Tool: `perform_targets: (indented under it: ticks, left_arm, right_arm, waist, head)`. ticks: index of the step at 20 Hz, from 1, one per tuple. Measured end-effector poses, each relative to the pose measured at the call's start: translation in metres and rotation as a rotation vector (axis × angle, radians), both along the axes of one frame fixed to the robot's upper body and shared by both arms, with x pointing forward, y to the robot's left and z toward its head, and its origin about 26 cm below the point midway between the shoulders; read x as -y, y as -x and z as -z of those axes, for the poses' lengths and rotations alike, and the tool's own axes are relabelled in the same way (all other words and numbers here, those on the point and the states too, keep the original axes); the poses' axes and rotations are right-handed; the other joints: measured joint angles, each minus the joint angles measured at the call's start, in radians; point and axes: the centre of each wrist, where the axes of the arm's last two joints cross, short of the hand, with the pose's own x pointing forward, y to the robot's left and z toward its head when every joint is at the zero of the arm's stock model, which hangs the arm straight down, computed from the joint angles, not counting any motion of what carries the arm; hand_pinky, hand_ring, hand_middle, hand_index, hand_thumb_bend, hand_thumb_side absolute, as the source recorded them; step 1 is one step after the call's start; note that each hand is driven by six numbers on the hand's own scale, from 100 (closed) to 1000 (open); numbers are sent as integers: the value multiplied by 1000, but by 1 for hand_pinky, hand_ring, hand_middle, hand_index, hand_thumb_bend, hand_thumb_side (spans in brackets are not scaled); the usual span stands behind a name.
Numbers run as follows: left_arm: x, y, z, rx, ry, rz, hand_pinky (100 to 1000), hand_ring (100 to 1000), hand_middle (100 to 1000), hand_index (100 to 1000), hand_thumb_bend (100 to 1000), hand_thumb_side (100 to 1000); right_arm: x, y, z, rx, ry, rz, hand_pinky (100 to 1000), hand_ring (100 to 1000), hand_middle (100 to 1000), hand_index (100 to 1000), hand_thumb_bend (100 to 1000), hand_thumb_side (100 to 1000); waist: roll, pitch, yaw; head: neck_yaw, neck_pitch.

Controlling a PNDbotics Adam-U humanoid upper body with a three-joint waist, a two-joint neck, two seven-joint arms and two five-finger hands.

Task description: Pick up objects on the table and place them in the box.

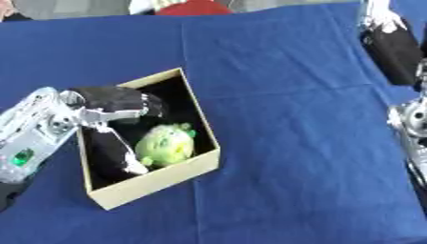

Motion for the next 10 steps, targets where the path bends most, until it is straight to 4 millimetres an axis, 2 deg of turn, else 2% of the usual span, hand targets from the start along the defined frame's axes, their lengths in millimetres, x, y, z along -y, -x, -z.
perform_targets:
  ticks: [4,5,6,7,10]
  left_arm:
    - [-1,1,-11,44,3,-3,650,848,848,865,764,567]
    - [-2,1,-15,63,16,-4,631,831,833,853,681,599]
    - [-2,2,-19,87,36,-7,620,822,827,849,650,606]
    - [-3,3,-24,117,64,-7,584,794,806,836,544,635]
    - [-3,8,-37,208,180,0,466,699,734,791,389,641]
  right_arm:
    - [0,0,1,-4,0,1,926,769,721,878,100,578]
    - [0,0,1,-4,0,1,926,769,721,878,100,577]
    - [1,0,1,-5,0,2,926,769,721,878,100,577]
    - [1,0,2,-7,0,2,926,769,721,878,100,577]
    - [1,0,2,-7,-1,4,926,769,721,878,100,577]
  waist:
    - [0,-2,3]
    - [0,-2,4]
    - [0,-2,5]
    - [0,-2,6]
    - [0,-4,8]
  head:
    - [0,1]
    - [0,1]
    - [0,1]
    - [-1,1]
    - [-3,3]
